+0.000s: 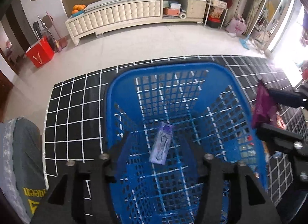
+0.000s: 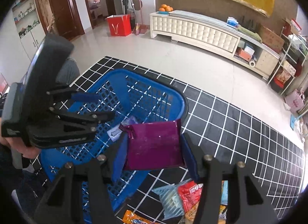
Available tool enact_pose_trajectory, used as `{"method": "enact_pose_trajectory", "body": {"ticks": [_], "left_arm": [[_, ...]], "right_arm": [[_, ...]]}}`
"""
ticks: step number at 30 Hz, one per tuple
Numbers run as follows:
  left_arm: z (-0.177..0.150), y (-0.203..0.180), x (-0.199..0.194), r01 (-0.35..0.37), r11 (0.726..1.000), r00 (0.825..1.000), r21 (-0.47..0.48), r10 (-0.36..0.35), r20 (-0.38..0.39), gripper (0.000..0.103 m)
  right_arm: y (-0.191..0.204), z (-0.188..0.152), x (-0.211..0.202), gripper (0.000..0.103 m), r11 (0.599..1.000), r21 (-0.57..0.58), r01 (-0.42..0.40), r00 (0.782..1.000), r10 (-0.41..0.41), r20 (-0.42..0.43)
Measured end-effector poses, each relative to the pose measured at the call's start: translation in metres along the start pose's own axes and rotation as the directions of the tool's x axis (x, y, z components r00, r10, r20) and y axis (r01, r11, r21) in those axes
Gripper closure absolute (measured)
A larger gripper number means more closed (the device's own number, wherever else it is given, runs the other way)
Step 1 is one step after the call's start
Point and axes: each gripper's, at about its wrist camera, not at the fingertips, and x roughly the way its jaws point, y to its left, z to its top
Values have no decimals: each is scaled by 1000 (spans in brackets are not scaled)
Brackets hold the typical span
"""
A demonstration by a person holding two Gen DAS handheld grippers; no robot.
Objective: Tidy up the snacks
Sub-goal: 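Lower the purple foil packet into the basket and open the right tool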
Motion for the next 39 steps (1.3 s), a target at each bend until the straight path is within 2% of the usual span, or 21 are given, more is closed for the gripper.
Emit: {"method": "enact_pose_trajectory", "body": {"ticks": [1, 11, 13, 15, 20, 25, 30, 35, 39], "left_arm": [[-2, 0, -6, -13, 1000, 1000, 7, 12, 16, 41], [-23, 17, -55, -31, 1000, 997, 3, 31, 65, 40], [-28, 25, -63, -51, 999, 996, -5, 51, 73, 35], [-33, 32, -69, -71, 997, 994, -6, 71, 81, 35], [-41, 45, -69, -99, 995, 992, -7, 99, 83, 34], [-41, 53, -63, -79, 996, 993, -33, 82, 88, 34], [-39, 50, -61, -72, 997, 993, -30, 74, 93, 34], [-40, 42, -62, -70, 997, 993, -27, 72, 94, 34], [-44, 33, -71, -63, 998, 993, -23, 65, 100, 34]], "right_arm": [[1, 0, 1, 44, 1000, -1, 1, 1000, -1, -3], [30, 16, -1, 44, 999, -49, -2, 1000, 2, -7], [36, 19, 3, 44, 998, -70, 1, 1000, -2, -11], [42, 25, 11, 44, 996, -93, 9, 1000, -11, -27], [52, 31, 33, 44, 990, -140, 29, 997, -39, -67], [54, 33, 52, 44, 985, -159, 61, 991, -79, -108], [56, 31, 55, 42, 971, -214, 107, 987, -130, -99], [59, 32, 51, 14, 949, -242, 203, 972, -226, -70], [54, 30, 33, 11, 952, -221, 213, 972, -230, -51]]}}
